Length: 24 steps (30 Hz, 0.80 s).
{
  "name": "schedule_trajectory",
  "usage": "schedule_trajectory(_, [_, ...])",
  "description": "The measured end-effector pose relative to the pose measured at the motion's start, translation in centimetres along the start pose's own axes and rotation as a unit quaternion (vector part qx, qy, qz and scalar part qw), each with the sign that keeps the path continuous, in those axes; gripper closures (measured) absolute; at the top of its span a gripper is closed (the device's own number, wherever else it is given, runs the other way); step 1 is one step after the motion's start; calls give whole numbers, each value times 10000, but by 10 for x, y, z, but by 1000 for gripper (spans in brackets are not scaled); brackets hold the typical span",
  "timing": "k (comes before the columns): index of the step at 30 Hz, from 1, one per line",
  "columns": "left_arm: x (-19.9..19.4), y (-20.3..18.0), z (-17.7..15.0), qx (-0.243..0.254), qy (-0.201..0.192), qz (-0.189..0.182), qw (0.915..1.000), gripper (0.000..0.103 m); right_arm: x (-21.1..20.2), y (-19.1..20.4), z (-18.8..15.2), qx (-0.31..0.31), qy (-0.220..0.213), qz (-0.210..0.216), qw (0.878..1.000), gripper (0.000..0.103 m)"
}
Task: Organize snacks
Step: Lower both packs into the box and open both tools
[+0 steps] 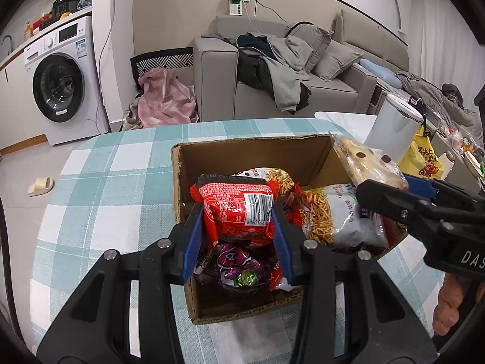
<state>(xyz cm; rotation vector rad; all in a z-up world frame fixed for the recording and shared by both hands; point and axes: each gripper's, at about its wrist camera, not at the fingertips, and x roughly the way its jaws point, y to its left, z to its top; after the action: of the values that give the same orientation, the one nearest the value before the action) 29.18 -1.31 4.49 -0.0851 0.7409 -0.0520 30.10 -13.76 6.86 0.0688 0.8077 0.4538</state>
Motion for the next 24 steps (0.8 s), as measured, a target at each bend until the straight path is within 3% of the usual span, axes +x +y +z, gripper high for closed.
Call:
schedule_trajectory(10, [17,-2,-2,31,30,26,10000,63,6,3,-2,-54,-35,-60,10000,38])
schedule_trajectory(14, [14,-1,-2,-10,6,-39,10000,63,4,4,-2,-73,-69,-96,9999,32])
schedule_trajectory(21, [10,2,-3,-93,8,-98,9999,63,-2,11,-2,-211,-102,23,9997,32])
schedule_trajectory(24, [4,1,-4,-52,-65,-14,10000,62,-7,13,-3,-262,-169,-6,9995,24])
